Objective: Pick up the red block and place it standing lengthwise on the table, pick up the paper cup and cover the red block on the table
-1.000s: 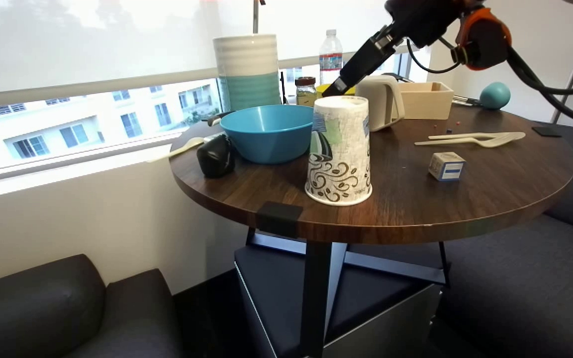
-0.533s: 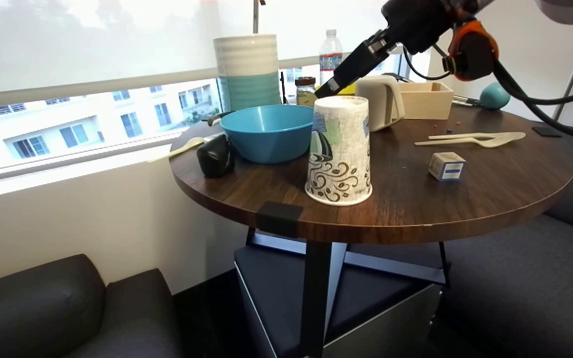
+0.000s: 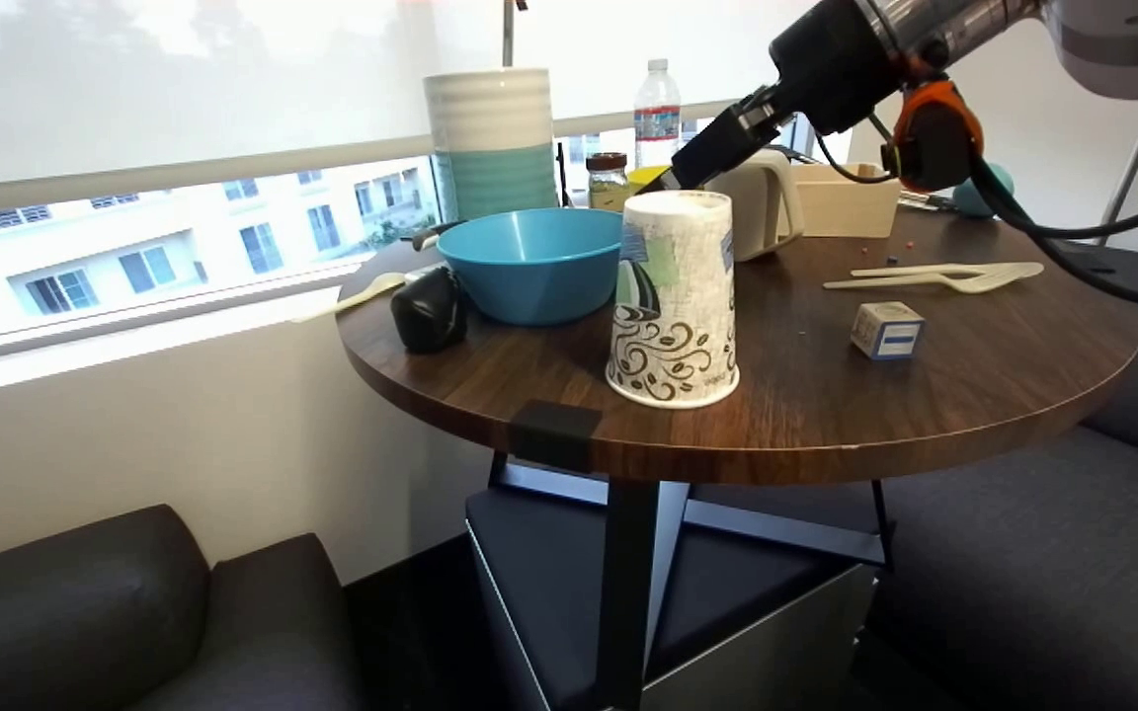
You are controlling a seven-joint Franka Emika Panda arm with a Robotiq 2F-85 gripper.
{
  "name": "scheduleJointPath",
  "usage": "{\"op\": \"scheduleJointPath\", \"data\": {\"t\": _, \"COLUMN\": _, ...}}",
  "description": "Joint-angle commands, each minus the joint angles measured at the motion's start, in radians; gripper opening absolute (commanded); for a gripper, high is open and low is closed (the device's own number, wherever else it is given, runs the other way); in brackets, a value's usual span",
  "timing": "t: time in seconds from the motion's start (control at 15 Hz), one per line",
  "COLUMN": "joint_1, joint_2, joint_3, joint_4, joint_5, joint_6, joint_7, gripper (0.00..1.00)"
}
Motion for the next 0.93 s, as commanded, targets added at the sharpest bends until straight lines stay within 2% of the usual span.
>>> {"op": "scheduleJointPath", "data": {"t": 0.0, "joint_1": 0.095, "joint_2": -0.075, "joint_3": -0.092, "joint_4": -0.024, "joint_5": -0.042, "joint_6": 0.064, "joint_7": -0.024, "gripper": 0.08}}
{"op": "scheduleJointPath", "data": {"t": 0.33, "joint_1": 0.241, "joint_2": -0.147, "joint_3": -0.241, "joint_4": -0.005, "joint_5": -0.066, "joint_6": 0.116, "joint_7": -0.074, "gripper": 0.08}}
{"op": "scheduleJointPath", "data": {"t": 0.6, "joint_1": 0.305, "joint_2": -0.19, "joint_3": -0.328, "joint_4": -0.005, "joint_5": -0.091, "joint_6": 0.145, "joint_7": -0.113, "gripper": 0.08}}
{"op": "scheduleJointPath", "data": {"t": 0.87, "joint_1": 0.341, "joint_2": -0.234, "joint_3": -0.383, "joint_4": -0.006, "joint_5": -0.114, "joint_6": 0.168, "joint_7": -0.162, "gripper": 0.08}}
